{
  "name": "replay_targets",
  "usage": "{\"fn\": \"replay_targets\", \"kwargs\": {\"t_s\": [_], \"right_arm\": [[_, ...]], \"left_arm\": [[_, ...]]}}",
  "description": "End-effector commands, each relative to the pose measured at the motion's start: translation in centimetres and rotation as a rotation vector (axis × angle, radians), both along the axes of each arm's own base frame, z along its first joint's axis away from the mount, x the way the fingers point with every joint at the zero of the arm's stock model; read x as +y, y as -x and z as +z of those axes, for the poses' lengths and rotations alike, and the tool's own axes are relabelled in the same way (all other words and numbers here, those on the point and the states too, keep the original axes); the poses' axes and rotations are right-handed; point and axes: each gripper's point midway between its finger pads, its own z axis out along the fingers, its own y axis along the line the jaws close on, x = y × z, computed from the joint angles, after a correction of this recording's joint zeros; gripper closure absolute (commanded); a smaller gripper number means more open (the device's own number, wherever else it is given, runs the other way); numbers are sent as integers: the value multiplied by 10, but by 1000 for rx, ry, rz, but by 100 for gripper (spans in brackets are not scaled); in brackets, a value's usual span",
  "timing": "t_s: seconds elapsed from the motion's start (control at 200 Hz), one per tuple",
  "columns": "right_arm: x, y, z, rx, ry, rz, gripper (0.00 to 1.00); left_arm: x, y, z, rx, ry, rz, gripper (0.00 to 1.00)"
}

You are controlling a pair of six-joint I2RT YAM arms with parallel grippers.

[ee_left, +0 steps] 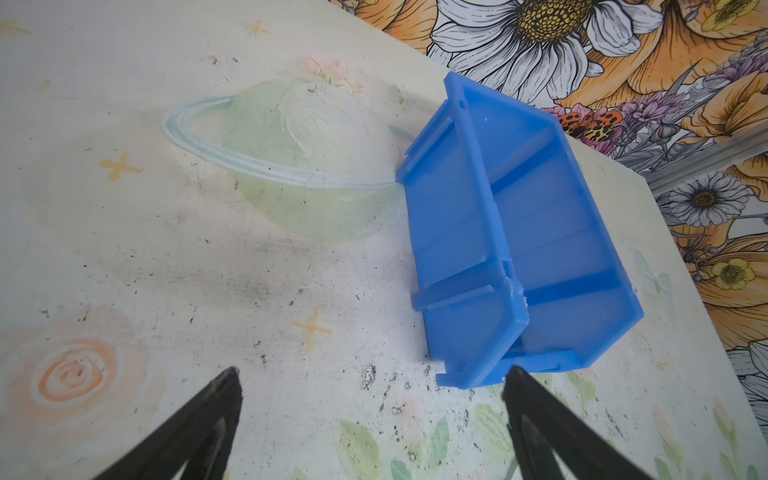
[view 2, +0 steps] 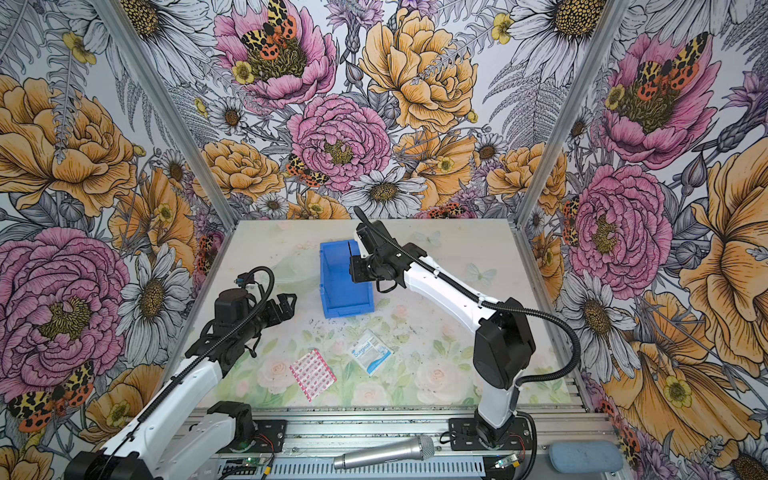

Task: Put the screwdriver in the bin
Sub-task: 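Lift the screwdriver with the right gripper and carry it over the blue bin, then lower the screwdriver into the blue bin and open the right gripper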

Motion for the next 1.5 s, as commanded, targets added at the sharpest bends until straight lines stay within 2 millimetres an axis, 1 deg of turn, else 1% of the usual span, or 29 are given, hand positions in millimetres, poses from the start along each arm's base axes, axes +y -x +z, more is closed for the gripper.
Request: {"fn": "replay_targets", "kwargs": {"t_s": [0.0, 0.135, 0.225, 0.265, 0.51, 0.706, 0.846, 0.971, 1.286, 1.396, 1.491], "right_arm": [[23, -12, 8, -20, -37, 10, 100], [39, -22, -8, -5, -38, 8, 100], [50, -25, -17, -1, -32, 24, 100], [52, -26, -24, 5, -22, 26, 100], [60, -33, -64, 57, 13, 4, 100], [64, -39, -88, 84, 36, -13, 100], [63, -41, -106, 114, 52, -32, 100], [65, -42, -115, 126, 59, -35, 100], [61, -43, -141, 152, 99, -49, 98], [61, -43, -145, 157, 103, -51, 97], [60, -44, -145, 153, 108, -51, 94]], "left_arm": [[3, 3, 3, -16, 4, 24, 1], [6, 9, 4, -20, -1, 35, 1], [7, 12, 5, -22, -6, 36, 1], [7, 14, 5, -21, -7, 36, 1], [7, 15, 4, -21, -3, 37, 1], [7, 16, 3, -23, 0, 40, 1], [8, 16, 3, -29, 1, 41, 1], [8, 16, 4, -33, 1, 41, 2], [8, 17, 5, -35, -1, 41, 1], [9, 17, 6, -37, -3, 45, 1], [9, 18, 6, -36, -4, 47, 1]]}}
